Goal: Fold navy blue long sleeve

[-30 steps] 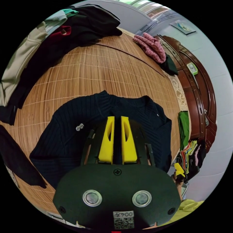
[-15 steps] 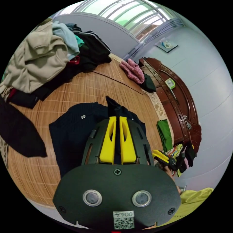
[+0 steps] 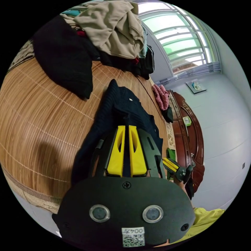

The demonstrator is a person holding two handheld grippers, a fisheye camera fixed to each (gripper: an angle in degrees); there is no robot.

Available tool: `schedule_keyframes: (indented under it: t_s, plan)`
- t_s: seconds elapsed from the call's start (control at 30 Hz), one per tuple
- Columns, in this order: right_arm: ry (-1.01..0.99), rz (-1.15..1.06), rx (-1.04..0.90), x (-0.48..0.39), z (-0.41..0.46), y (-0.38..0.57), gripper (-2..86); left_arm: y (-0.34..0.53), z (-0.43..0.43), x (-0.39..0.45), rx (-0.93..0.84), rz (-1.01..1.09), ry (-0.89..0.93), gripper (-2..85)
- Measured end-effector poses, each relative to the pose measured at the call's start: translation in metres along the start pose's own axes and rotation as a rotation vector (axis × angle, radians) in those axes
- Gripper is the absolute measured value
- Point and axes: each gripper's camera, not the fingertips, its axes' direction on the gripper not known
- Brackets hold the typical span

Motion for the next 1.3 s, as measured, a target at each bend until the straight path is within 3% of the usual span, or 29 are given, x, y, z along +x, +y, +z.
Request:
schedule_keyframes:
  t_s: [0.17,0.33,0.5,0.87,1.07,1.3]
  plan:
    - [-0.099,0.338,0.070,0.033,-0.003,0.029,3.7,0.033,-0.007,-0.021,-0.016,0.047,0.015,2.7]
    - [-0.410,0.688,0.141,0.059,0.022,0.078,5.7,0.065,0.002,-0.059,-0.085,0.055,0.005,2.8]
    - [-0.534,0.926,0.329,0.089,0.012,0.121,5.6,0.096,-0.004,-0.127,-0.048,-0.075,0.304,2.8]
    - [-0.564,1.001,0.092,0.162,0.068,0.039,10.6,0.140,-0.022,-0.164,-0.034,-0.039,0.292,2.9]
    - [-0.462,0.949,0.029,0.167,0.082,0.026,4.1,0.159,-0.033,-0.177,-0.029,-0.039,0.319,2.8]
    - [-0.794,1.322,0.207,0.174,0.117,0.073,6.4,0.178,-0.048,-0.179,-0.023,-0.039,0.345,3.0]
